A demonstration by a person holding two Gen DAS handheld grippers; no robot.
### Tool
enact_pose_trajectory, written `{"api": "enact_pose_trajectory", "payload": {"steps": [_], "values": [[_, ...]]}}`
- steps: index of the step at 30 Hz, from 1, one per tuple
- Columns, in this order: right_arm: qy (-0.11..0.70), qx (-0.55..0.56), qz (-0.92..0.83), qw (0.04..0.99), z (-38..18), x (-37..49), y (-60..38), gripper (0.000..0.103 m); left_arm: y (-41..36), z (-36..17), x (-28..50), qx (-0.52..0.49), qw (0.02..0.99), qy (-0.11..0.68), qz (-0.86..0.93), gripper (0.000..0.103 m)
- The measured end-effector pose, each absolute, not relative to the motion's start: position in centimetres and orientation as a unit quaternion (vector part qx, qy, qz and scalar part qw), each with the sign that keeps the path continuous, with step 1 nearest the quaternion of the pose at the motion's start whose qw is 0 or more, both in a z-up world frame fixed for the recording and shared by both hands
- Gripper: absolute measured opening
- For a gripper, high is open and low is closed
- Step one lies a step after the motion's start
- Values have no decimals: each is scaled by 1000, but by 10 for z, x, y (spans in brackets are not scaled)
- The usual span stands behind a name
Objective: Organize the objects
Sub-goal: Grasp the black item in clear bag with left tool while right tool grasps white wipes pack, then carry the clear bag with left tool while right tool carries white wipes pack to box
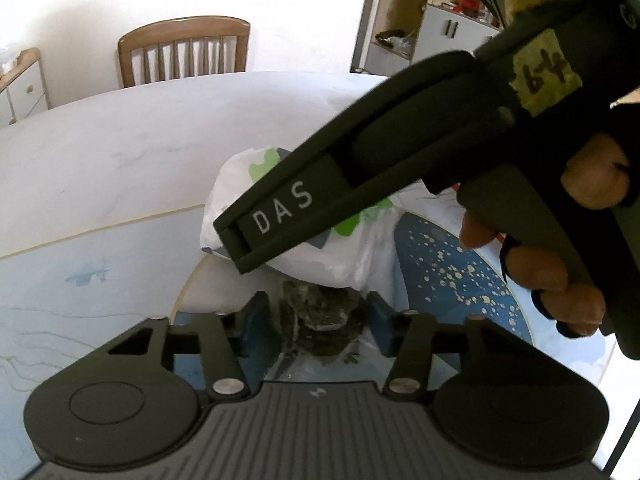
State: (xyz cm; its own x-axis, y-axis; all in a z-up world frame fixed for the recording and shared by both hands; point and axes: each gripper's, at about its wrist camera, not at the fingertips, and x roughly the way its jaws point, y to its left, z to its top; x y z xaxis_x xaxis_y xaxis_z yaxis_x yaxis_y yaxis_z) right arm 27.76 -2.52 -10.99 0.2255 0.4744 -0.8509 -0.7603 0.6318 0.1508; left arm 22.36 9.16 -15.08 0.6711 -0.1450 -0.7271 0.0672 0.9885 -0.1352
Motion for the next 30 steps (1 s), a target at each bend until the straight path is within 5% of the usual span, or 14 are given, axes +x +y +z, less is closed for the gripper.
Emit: {"api": "enact_pose_trajectory", "payload": {"steps": [5,9,30], "values": [[471,-148,396,774,-104,276,-28,34,92,-149,222,-52,911,406,-58,42],[468,-137,390,781,-98,275,-35,25,93,-145,218,-56,909,409,-59,39],[417,-30,339,843,-17,240,-148,24,93,-78,189,-100,913,390,-66,39]]}}
